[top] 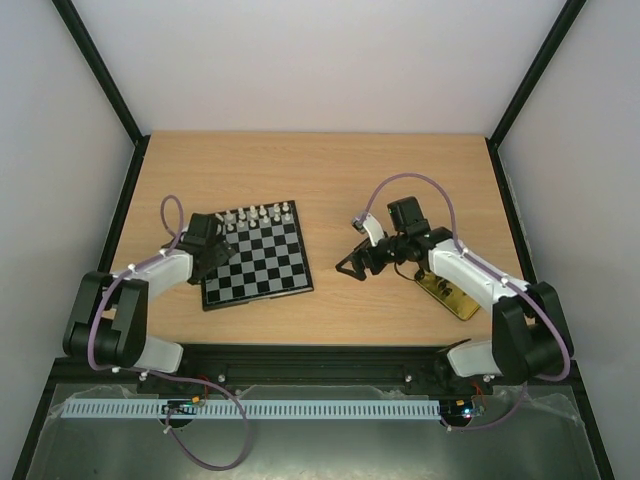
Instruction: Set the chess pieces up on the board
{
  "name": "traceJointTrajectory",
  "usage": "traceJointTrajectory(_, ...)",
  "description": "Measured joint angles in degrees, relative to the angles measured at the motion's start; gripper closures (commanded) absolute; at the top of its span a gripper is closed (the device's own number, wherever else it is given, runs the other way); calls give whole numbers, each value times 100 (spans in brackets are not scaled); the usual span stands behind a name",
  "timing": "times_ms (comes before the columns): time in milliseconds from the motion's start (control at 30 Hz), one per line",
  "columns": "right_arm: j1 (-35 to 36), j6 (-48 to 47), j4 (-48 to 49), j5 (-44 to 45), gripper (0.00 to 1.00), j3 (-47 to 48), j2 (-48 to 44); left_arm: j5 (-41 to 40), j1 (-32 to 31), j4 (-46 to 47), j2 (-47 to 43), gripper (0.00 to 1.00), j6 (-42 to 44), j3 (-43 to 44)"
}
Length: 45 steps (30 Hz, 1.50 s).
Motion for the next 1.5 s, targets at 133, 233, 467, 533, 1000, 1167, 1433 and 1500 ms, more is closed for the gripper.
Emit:
traceJointTrajectory(133, 0, 208, 24, 232, 22, 83, 435, 4, -238, 184, 179, 11, 192, 92)
traceJointTrajectory(233, 0, 402, -57, 286, 32, 437, 1137, 42, -369, 374, 282, 12, 380, 120)
traceJointTrajectory(467, 0, 774, -170, 216, 42, 1064, 2518, 299, -774, 835, 525, 12, 962, 208)
traceJointTrajectory(533, 0, 807, -212, 214, 44, 1080, 2660, 417, -881, 984, 597, 12, 1106, 234)
traceJointTrajectory(1000, -20, 328, -844, 234, 52, 973, 2566, 1141, -1172, 1821, 1049, 15, 1687, 396)
traceJointTrajectory(1167, -39, 203, -1191, 393, 51, 881, 2420, 1093, -1480, 1873, 1290, 17, 1768, 619)
traceJointTrajectory(1433, -188, -13, -1517, 706, 44, 866, 2122, 1014, -1738, 1574, 1228, 2, 1558, 728)
traceJointTrajectory(1500, -321, -83, -1572, 754, 43, 866, 1873, 988, -1784, 1281, 988, 1, 1506, 728)
